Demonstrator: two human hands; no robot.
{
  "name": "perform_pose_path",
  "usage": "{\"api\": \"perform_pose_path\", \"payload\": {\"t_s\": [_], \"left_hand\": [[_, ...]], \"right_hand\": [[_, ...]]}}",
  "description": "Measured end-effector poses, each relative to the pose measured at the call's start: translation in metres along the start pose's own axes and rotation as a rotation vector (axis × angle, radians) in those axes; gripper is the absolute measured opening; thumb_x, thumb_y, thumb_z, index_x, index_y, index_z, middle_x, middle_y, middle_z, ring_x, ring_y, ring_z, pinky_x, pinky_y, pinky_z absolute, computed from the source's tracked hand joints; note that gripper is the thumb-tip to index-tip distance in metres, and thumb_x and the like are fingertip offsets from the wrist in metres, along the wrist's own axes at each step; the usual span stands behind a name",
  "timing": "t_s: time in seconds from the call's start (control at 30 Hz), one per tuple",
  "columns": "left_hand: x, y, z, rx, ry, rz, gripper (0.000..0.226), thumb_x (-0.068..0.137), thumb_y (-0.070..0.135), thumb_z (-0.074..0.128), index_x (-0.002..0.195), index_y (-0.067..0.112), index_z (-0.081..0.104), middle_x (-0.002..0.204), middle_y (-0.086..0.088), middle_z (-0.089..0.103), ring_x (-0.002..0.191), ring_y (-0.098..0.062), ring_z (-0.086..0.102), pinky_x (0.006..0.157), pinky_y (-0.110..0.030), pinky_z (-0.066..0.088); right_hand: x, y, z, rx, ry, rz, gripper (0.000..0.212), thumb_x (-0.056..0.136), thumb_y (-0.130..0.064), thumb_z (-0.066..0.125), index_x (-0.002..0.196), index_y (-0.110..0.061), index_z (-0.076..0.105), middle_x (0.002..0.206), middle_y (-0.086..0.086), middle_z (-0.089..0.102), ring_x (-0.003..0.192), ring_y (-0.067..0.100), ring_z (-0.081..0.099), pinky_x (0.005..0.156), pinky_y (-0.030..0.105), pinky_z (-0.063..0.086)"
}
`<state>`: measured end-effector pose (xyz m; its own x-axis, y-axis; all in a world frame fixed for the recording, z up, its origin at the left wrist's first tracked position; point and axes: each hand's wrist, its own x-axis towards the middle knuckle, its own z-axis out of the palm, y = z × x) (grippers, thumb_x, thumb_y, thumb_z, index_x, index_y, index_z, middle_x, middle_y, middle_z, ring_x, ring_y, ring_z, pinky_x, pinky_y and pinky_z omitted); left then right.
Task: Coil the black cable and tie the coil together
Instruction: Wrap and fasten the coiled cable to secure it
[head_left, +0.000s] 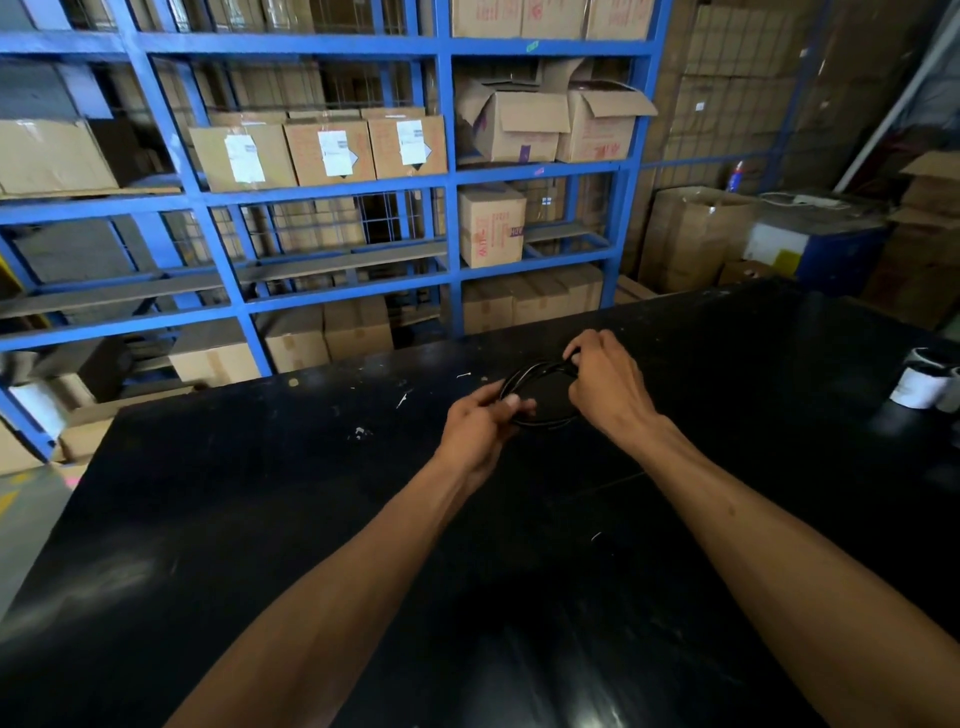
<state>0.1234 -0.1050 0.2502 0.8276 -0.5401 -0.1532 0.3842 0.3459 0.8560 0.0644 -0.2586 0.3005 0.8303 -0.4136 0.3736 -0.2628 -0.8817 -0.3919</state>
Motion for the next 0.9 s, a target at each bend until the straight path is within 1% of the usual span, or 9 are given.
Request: {"api": "perform_pose_path", "payload": {"t_s": [0.07, 0.17, 0.27, 0.4, 0.5, 0.57, 0.67, 0.77, 0.9], "left_hand": [[0.003, -0.003, 0.006, -0.172, 0.036, 0.007, 0.038, 0.099, -0.003, 0.047, 0.137, -0.002, 0.05, 0.103, -0.014, 0.062, 0.087, -0.019, 0.063, 0.084, -0.033, 0.056], [0.005, -0.009, 0.008, 0.004, 0.033, 0.067, 0.039, 0.101, -0.001, 0.043, 0.14, -0.003, 0.046, 0.084, -0.005, 0.056, 0.069, -0.011, 0.053, 0.075, -0.029, 0.051], [0.005, -0.01, 0.007, 0.259, -0.046, 0.103, 0.037, 0.101, 0.004, 0.046, 0.135, 0.012, 0.057, 0.091, -0.001, 0.063, 0.073, -0.009, 0.058, 0.086, -0.031, 0.052], [0.004, -0.005, 0.006, 0.539, -0.096, -0.022, 0.033, 0.098, 0.004, 0.053, 0.129, 0.012, 0.063, 0.11, -0.006, 0.07, 0.1, -0.017, 0.068, 0.088, -0.033, 0.058], [0.011, -0.005, 0.004, 0.494, 0.033, -0.142, 0.031, 0.097, 0.0, 0.055, 0.127, 0.006, 0.062, 0.107, -0.01, 0.07, 0.094, -0.02, 0.071, 0.074, -0.031, 0.063], [0.019, -0.007, 0.003, 0.388, 0.137, -0.169, 0.031, 0.096, -0.003, 0.055, 0.126, 0.0, 0.062, 0.107, -0.016, 0.07, 0.09, -0.024, 0.072, 0.066, -0.031, 0.064], [0.024, -0.005, 0.002, 0.325, 0.242, -0.165, 0.022, 0.095, -0.005, 0.056, 0.115, -0.006, 0.065, 0.112, -0.022, 0.068, 0.087, -0.025, 0.07, 0.055, -0.029, 0.062], [0.019, 0.006, 0.0, 0.239, 0.294, -0.19, 0.015, 0.094, -0.003, 0.058, 0.107, -0.001, 0.065, 0.115, -0.021, 0.066, 0.093, -0.028, 0.07, 0.053, -0.028, 0.061], [0.012, 0.019, -0.003, 0.064, 0.285, -0.279, 0.025, 0.093, -0.005, 0.058, 0.118, -0.002, 0.06, 0.113, -0.023, 0.066, 0.102, -0.033, 0.069, 0.059, -0.034, 0.064]], "right_hand": [[0.0, 0.001, 0.001, 0.065, 0.005, 0.045, 0.046, 0.084, 0.002, 0.07, 0.125, -0.015, 0.057, 0.131, 0.011, 0.053, 0.119, 0.023, 0.059, 0.097, 0.037, 0.054], [0.001, 0.004, 0.0, 0.121, 0.017, 0.107, 0.043, 0.086, 0.003, 0.069, 0.123, -0.015, 0.059, 0.131, 0.011, 0.055, 0.117, 0.022, 0.06, 0.089, 0.028, 0.05], [0.002, 0.008, -0.002, 0.104, 0.021, 0.143, 0.039, 0.087, 0.001, 0.069, 0.122, -0.015, 0.061, 0.129, 0.01, 0.057, 0.114, 0.021, 0.061, 0.081, 0.025, 0.045], [0.002, 0.015, -0.002, 0.026, -0.014, 0.127, 0.035, 0.088, -0.004, 0.07, 0.12, -0.014, 0.062, 0.127, 0.01, 0.058, 0.112, 0.022, 0.062, 0.088, 0.031, 0.052], [0.001, 0.018, 0.007, 0.089, -0.067, 0.142, 0.033, 0.094, -0.009, 0.065, 0.126, -0.015, 0.062, 0.131, 0.01, 0.055, 0.118, 0.024, 0.06, 0.092, 0.033, 0.05], [-0.002, 0.019, 0.015, 0.154, -0.052, 0.165, 0.041, 0.099, -0.019, 0.061, 0.139, -0.019, 0.051, 0.14, 0.011, 0.047, 0.125, 0.024, 0.055, 0.097, 0.036, 0.049], [-0.016, 0.021, 0.024, 0.05, 0.06, -0.126, 0.051, 0.097, -0.023, 0.062, 0.144, -0.022, 0.044, 0.147, 0.007, 0.04, 0.131, 0.021, 0.047, 0.107, 0.039, 0.047], [-0.032, 0.026, 0.032, -0.167, -0.04, -0.501, 0.052, 0.092, -0.026, 0.064, 0.143, -0.022, 0.051, 0.148, 0.003, 0.049, 0.137, 0.02, 0.045, 0.114, 0.039, 0.035], [-0.037, 0.032, 0.045, -0.299, -0.071, -0.503, 0.049, 0.092, -0.029, 0.067, 0.139, -0.021, 0.055, 0.14, 0.005, 0.058, 0.132, 0.023, 0.051, 0.109, 0.041, 0.041]]}}
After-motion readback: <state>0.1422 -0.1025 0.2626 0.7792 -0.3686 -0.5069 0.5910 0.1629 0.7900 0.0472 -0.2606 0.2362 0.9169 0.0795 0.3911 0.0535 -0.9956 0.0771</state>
